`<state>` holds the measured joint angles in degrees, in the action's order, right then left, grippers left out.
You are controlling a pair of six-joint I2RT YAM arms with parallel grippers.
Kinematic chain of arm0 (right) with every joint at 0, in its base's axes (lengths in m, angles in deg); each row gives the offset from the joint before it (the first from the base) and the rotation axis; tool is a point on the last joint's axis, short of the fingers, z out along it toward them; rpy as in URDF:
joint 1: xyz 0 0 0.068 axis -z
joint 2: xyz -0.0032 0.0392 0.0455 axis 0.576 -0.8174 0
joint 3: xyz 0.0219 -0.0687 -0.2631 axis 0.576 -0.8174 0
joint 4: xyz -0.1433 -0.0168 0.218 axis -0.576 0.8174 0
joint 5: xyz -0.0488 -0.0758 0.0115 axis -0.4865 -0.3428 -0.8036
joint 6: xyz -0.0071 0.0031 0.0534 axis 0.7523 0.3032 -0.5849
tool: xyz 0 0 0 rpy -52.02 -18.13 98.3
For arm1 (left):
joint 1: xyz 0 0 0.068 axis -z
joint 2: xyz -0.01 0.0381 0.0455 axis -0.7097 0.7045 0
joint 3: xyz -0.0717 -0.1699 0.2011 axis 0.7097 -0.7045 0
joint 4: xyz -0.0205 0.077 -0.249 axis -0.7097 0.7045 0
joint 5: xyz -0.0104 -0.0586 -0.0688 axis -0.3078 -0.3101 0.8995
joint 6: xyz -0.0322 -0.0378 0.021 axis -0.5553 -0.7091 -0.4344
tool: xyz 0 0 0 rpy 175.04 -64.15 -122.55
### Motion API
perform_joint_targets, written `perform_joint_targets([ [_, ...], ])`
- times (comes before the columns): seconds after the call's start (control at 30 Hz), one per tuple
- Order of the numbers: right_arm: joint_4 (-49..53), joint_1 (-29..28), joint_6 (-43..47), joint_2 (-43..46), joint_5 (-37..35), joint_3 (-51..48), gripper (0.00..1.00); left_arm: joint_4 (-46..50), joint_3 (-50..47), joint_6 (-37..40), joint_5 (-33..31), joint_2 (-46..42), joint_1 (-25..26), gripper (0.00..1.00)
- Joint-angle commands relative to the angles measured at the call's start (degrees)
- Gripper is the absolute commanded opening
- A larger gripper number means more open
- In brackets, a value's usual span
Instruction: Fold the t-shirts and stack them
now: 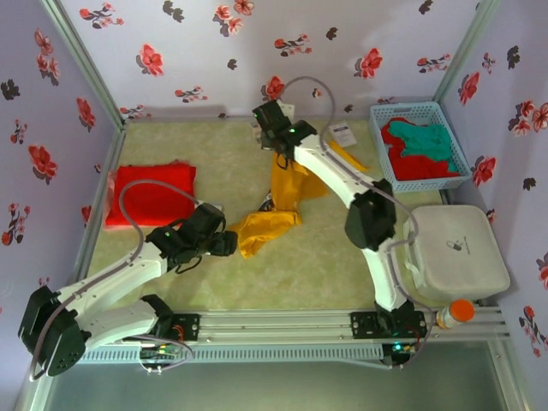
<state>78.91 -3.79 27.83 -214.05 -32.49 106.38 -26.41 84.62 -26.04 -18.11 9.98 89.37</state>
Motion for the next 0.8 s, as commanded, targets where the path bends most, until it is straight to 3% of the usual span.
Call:
perform_joint_targets([
  [0.0,9.96,0.0,4.01,-8.06,6.71,13.18,0.36,2.36,-0.54,-1.11,-1.33,-1.16,0.79,0.79],
  [0.07,11.19,0.02,5.15,-9.38,7.59,15.86,0.66,2.28,0.07,-0.57,-1.4,-0.66,1.32,0.79],
  [0.1,10.88,0.02,5.63,-8.8,7.49,15.0,0.76,2.1,0.46,-0.14,-1.48,-0.26,1.58,0.79],
  [0.23,7.02,0.19,6.25,-2.14,5.44,4.4,0.99,1.72,3.78,4.39,-2.05,3.44,2.54,0.78],
  [0.47,-3.99,3.28,2.55,16.63,7.21,-24.1,0.99,2.67,15.87,18.6,-2.68,15.69,4.32,0.8],
  [0.77,-9.43,10.04,-3.89,39.13,8.36,-55.29,0.97,3.2,32.55,32.46,-1.7,33.39,6.3,0.84],
])
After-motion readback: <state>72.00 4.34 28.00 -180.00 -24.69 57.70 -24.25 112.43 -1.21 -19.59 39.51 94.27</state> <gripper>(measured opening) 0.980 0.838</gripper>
